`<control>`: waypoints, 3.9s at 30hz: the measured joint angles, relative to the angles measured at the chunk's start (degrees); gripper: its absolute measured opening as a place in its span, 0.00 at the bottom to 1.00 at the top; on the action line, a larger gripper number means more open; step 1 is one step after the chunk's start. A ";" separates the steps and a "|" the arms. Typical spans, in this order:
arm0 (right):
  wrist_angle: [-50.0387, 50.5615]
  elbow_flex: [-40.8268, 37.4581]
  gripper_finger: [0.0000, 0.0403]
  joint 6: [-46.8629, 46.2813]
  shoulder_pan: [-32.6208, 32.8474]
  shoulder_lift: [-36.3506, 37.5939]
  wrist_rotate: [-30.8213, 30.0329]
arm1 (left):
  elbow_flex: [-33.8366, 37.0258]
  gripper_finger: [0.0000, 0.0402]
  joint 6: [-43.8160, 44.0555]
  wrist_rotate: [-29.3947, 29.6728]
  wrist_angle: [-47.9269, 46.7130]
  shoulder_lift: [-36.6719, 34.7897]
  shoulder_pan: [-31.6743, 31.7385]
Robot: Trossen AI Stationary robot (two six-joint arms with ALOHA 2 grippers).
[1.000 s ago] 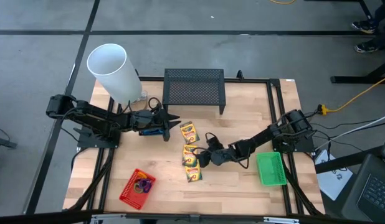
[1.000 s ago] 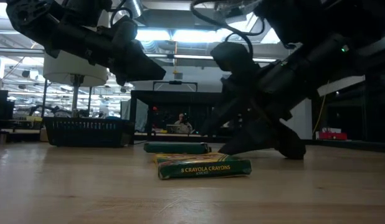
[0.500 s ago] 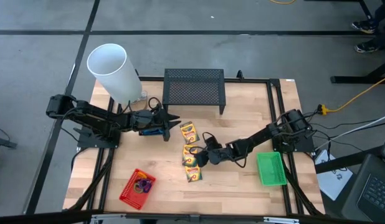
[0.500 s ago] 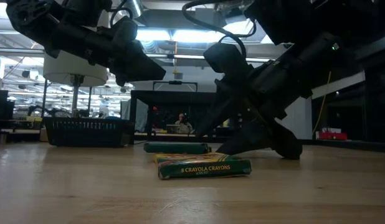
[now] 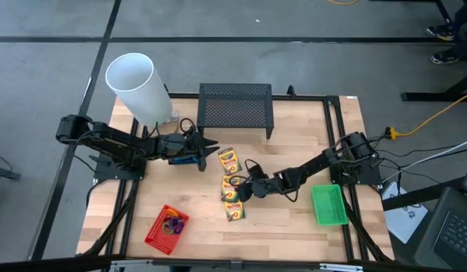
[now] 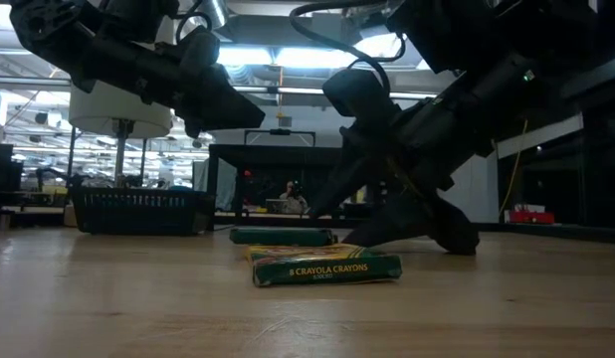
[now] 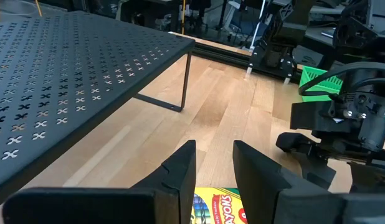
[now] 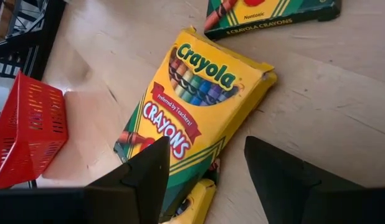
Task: Pick & Place Office Desk Supplies
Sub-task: Put the middle crayon box into the green bin
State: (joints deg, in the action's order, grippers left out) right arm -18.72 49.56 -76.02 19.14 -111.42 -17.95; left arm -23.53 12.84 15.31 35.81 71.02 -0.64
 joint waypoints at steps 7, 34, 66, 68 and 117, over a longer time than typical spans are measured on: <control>-0.58 4.32 0.53 2.28 -0.30 -4.05 -0.61 | 0.00 0.26 0.00 0.01 0.26 0.00 -0.01; 5.58 11.47 0.00 15.56 -2.97 -5.25 2.11 | 0.00 0.26 1.49 -2.62 0.25 0.00 0.00; 51.07 11.69 0.00 -3.51 9.80 17.55 -13.19 | 0.02 0.26 -4.61 3.23 1.92 -2.97 0.04; 56.23 11.69 0.00 -8.27 11.72 18.74 -13.61 | 0.02 0.26 -5.46 3.87 2.38 -2.97 0.07; 108.45 19.45 0.00 -53.04 40.65 27.81 -1.56 | 0.02 0.26 -3.01 -6.34 0.81 -2.94 1.83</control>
State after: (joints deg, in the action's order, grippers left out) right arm 89.73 69.01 -129.05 59.79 -83.61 -19.51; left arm -23.51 9.84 8.97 36.62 68.08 1.18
